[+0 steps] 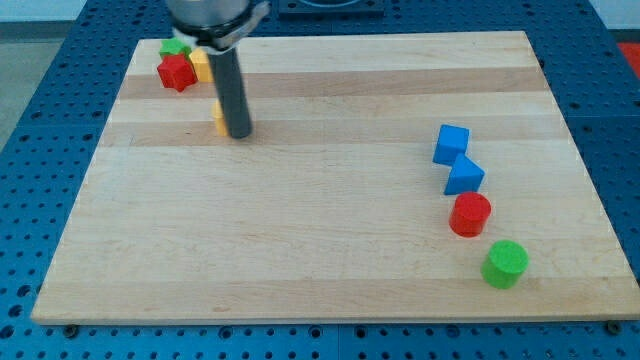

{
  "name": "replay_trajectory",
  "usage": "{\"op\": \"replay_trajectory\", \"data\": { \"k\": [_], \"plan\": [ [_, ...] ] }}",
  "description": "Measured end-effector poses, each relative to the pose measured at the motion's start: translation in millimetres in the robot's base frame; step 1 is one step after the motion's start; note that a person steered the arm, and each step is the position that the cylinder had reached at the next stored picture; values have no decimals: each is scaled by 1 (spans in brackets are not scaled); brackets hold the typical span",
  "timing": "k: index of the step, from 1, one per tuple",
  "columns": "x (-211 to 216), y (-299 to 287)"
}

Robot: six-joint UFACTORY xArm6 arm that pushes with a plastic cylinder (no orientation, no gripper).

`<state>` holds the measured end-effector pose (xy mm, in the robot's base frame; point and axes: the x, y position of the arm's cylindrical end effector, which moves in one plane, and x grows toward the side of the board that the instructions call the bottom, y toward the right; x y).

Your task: Push the yellow heart into the yellow hexagon

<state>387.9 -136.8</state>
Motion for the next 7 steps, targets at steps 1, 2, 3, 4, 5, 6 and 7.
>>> {"op": "replay_trajectory", "data": {
  "k": [1, 2, 3, 4, 5, 6, 7],
  "plan": [
    [2, -29],
    [2, -35],
    [5, -32],
    [7, -23],
    [7, -24],
    [7, -24],
    [7, -23]
  ]
}}
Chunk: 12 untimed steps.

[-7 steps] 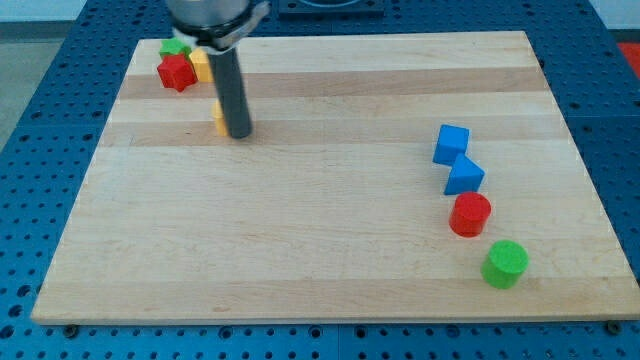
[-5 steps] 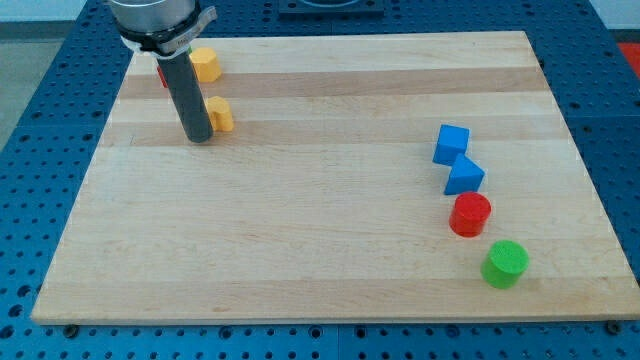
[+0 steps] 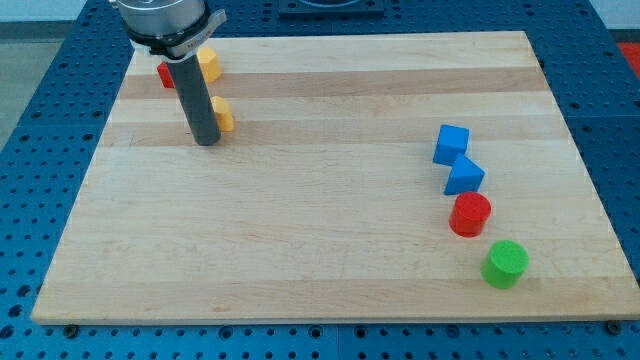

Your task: Push the yellow heart into the yellow hexagon

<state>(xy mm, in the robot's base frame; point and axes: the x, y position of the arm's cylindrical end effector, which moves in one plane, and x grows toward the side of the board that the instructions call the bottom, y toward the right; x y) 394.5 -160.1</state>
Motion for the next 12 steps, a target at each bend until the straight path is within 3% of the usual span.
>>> {"op": "replay_trajectory", "data": {
  "k": [3, 7, 10, 11, 12],
  "plan": [
    [-70, 4],
    [-74, 41],
    [-79, 1],
    [-71, 4],
    [-34, 48]
  ]
}}
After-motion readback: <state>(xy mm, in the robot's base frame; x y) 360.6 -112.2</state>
